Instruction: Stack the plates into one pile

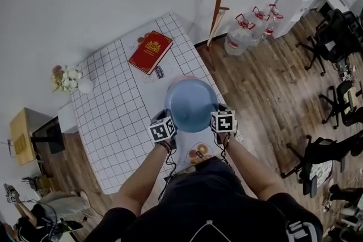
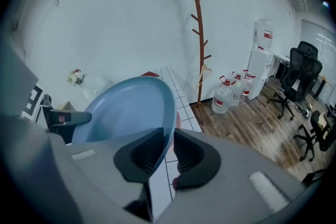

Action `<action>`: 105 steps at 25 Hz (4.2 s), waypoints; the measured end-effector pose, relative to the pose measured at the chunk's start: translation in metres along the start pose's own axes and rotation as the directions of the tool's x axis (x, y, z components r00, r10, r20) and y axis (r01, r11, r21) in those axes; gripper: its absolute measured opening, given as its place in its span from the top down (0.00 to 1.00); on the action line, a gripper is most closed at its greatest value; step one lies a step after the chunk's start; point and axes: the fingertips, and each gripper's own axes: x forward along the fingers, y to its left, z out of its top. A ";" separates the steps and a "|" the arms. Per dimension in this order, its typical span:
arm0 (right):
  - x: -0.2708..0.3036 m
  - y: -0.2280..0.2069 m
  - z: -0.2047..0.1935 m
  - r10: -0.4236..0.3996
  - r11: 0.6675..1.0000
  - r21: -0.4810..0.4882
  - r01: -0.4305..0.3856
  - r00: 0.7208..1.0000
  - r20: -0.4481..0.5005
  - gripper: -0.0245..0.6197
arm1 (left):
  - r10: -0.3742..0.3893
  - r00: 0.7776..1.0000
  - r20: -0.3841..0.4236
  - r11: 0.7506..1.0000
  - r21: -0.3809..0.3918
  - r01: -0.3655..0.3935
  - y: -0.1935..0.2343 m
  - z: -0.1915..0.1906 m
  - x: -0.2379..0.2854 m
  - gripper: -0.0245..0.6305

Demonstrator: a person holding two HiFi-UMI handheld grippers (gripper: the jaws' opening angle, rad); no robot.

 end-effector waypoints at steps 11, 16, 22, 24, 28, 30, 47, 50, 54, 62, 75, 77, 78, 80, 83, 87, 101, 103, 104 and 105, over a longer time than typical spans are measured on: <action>0.077 -0.010 -0.019 -0.003 1.000 -0.029 0.001 0.997 -0.081 0.85 | 0.087 0.995 -0.051 0.996 -0.016 -0.088 0.026 -0.025 0.063 0.92; 0.099 -0.016 -0.022 -0.021 0.999 -0.045 0.017 0.995 -0.102 0.85 | 0.109 0.992 -0.066 0.994 -0.001 -0.109 0.030 -0.030 0.084 0.91; 0.123 -0.020 -0.028 -0.033 0.997 -0.069 0.025 0.992 -0.125 0.83 | 0.152 0.985 -0.080 0.988 -0.005 -0.153 0.034 -0.032 0.103 0.91; 0.128 -0.023 -0.031 -0.038 0.997 -0.068 0.030 0.990 -0.134 0.83 | 0.161 0.984 -0.080 0.987 0.010 -0.161 0.035 -0.033 0.106 0.91; 0.135 -0.021 -0.035 -0.045 0.994 -0.103 0.028 0.986 -0.159 0.81 | 0.176 0.980 -0.087 0.984 0.016 -0.175 0.038 -0.037 0.111 0.91; 0.137 -0.018 -0.036 -0.049 0.990 -0.138 0.026 0.985 -0.165 0.79 | 0.187 0.978 -0.090 0.982 0.021 -0.186 0.039 -0.038 0.112 0.91; 0.125 -0.024 -0.031 -0.047 0.997 -0.063 0.039 0.991 -0.122 0.74 | 0.196 0.978 -0.077 0.980 0.059 -0.191 0.047 -0.038 0.109 0.90; 0.116 -0.023 -0.026 -0.053 0.997 -0.059 0.047 0.993 -0.103 0.74 | 0.184 0.979 -0.088 0.981 0.076 -0.177 0.048 -0.038 0.111 0.90; 0.106 -0.021 -0.025 -0.050 0.998 -0.048 0.046 0.995 -0.084 0.74 | 0.152 0.981 -0.124 0.984 0.116 -0.138 0.046 -0.038 0.115 0.89; 0.075 -0.008 -0.016 -0.048 0.998 -0.029 0.047 0.998 -0.033 0.74 | 0.132 0.990 -0.051 0.988 0.093 -0.127 0.049 -0.024 0.082 0.89; -0.007 0.097 0.009 0.097 0.993 -0.077 -0.085 0.979 0.178 0.95 | 0.067 0.982 0.177 0.994 0.076 -0.081 0.094 -0.007 -0.062 0.97; -0.018 0.117 0.008 0.111 0.992 -0.087 -0.095 0.972 0.208 0.95 | 0.073 0.980 0.187 0.993 0.079 -0.089 0.110 -0.015 -0.083 0.97; -0.023 0.126 0.006 0.115 0.991 -0.088 -0.098 0.969 0.219 0.95 | 0.079 0.979 0.190 0.993 0.076 -0.095 0.119 -0.019 -0.094 0.97; -0.032 0.144 0.000 0.123 0.991 -0.087 -0.105 0.965 0.232 0.95 | 0.093 0.974 0.204 0.993 0.056 -0.107 0.135 -0.026 -0.116 0.97; -0.045 0.174 -0.006 0.144 0.987 -0.103 -0.122 0.959 0.244 0.95 | 0.100 0.963 0.249 0.993 0.035 -0.112 0.154 -0.029 -0.152 0.97; -0.067 0.221 -0.012 0.192 0.976 -0.151 -0.155 0.944 0.269 0.95 | 0.092 0.941 0.324 0.993 0.042 -0.112 0.175 -0.030 -0.203 0.97; -0.167 0.384 -0.026 0.472 0.868 -0.315 -0.383 0.835 0.283 0.95 | 0.052 0.840 0.539 0.998 0.009 -0.068 0.242 -0.040 -0.401 0.97; -0.187 0.400 -0.025 0.510 0.847 -0.336 -0.413 0.810 0.289 0.95 | 0.040 0.824 0.565 0.998 0.017 -0.060 0.245 -0.040 -0.425 0.97; -0.198 0.405 -0.024 0.523 0.839 -0.345 -0.421 0.800 0.294 0.95 | 0.033 0.816 0.578 0.998 0.022 -0.055 0.245 -0.040 -0.434 0.97; -0.208 0.408 -0.023 0.532 0.833 -0.354 -0.426 0.791 0.300 0.95 | 0.023 0.808 0.589 0.999 0.026 -0.048 0.244 -0.041 -0.443 0.97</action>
